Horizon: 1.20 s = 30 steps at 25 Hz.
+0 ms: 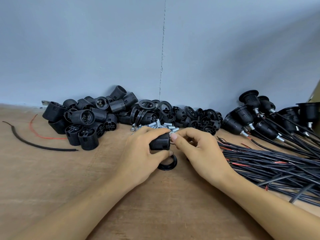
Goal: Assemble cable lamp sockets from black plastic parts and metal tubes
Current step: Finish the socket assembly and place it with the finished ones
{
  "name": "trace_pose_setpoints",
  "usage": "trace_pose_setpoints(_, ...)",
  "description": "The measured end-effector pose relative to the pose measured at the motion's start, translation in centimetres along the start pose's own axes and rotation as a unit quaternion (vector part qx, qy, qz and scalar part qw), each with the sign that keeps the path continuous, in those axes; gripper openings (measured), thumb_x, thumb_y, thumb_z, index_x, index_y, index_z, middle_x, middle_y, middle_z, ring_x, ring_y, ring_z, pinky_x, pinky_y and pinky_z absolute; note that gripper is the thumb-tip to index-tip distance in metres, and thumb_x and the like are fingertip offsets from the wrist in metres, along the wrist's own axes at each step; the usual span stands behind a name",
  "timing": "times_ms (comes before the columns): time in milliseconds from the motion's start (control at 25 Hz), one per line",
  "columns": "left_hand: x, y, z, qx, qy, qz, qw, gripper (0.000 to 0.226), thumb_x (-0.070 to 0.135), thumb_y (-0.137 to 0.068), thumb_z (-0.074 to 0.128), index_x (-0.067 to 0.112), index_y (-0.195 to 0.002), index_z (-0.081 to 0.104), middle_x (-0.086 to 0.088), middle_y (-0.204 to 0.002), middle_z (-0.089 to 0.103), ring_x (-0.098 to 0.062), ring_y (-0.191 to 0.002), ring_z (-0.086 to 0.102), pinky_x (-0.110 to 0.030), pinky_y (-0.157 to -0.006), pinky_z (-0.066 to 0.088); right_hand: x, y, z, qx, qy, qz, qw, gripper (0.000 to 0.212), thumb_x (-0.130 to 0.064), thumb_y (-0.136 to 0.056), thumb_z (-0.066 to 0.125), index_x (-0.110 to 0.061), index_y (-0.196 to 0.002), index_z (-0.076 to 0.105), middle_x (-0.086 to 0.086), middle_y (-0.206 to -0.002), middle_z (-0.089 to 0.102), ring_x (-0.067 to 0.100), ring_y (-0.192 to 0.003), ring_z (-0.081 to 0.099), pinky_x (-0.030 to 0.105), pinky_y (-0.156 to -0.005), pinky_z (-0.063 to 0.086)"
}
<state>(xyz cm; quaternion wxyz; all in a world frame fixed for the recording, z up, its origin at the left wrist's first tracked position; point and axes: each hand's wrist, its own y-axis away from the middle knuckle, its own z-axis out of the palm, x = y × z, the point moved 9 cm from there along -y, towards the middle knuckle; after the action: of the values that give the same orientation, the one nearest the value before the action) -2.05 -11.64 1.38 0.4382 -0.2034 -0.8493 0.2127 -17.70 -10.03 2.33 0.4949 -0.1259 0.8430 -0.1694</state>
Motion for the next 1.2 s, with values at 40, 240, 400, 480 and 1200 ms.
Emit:
trace_pose_setpoints(40, -0.2, 0.0, 0.0, 0.003, 0.004, -0.008, 1.0, 0.055, 0.025, -0.071, 0.09, 0.035, -0.122, 0.07, 0.016, -0.106, 0.066, 0.003, -0.102, 0.058, -0.009, -0.089, 0.04, -0.1, -0.2, -0.2, 0.007, 0.007, -0.002, 1.0, 0.014, -0.033, -0.098, 0.062, -0.028, -0.092, 0.074, -0.022, -0.08, 0.07, -0.006, -0.077, 0.062, 0.009, -0.07, 0.042)
trace_pose_setpoints(240, -2.5, -0.1, 0.1, 0.008, 0.081, -0.092, 0.992, 0.05, 0.035, -0.071, 0.089, 0.035, -0.107, 0.054, 0.017, -0.101, 0.068, 0.003, -0.094, 0.062, -0.022, -0.082, 0.048, 0.4, -1.7, -0.5, -0.12, 0.14, 0.055, 0.981, 0.057, -0.048, -0.077, 0.079, -0.035, -0.128, 0.056, -0.017, -0.114, 0.06, -0.001, -0.106, 0.057, 0.023, -0.092, 0.046)
trace_pose_setpoints(400, -3.1, -0.3, 0.2, 0.015, 0.1, -0.11, 0.989, 0.048, 0.029, -0.071, 0.091, 0.034, -0.109, 0.062, 0.015, -0.1, 0.072, -0.004, -0.092, 0.067, -0.038, -0.088, 0.056, 1.4, -0.9, -0.5, -0.283, 0.341, 0.097, 0.891, 0.095, -0.05, -0.068, 0.086, -0.033, -0.145, 0.034, -0.01, -0.132, 0.046, 0.01, -0.121, 0.046, 0.029, -0.101, 0.042)
trace_pose_setpoints(480, -3.2, -0.3, 0.2, 0.013, 0.101, -0.113, 0.988, 0.051, 0.028, -0.072, 0.091, 0.034, -0.115, 0.064, 0.015, -0.102, 0.072, -0.006, -0.093, 0.068, -0.041, -0.089, 0.056, 1.7, -0.7, -0.7, -0.299, 0.377, 0.113, 0.869, 0.081, -0.045, -0.075, 0.084, -0.03, -0.141, 0.038, -0.007, -0.128, 0.051, 0.014, -0.112, 0.053, 0.03, -0.094, 0.046)
trace_pose_setpoints(1200, -3.7, -0.4, -0.7, 0.081, 0.119, -0.102, 0.984, 0.057, 0.025, -0.073, 0.09, 0.037, -0.118, 0.058, 0.019, -0.108, 0.069, -0.005, -0.093, 0.068, -0.04, -0.086, 0.057, 3.2, -1.1, 0.2, -0.284, -0.229, 0.204, 0.908, 0.03, -0.021, -0.102, 0.05, -0.009, -0.129, 0.057, 0.018, -0.112, 0.068, 0.014, -0.06, 0.051, 0.022, -0.048, 0.04)
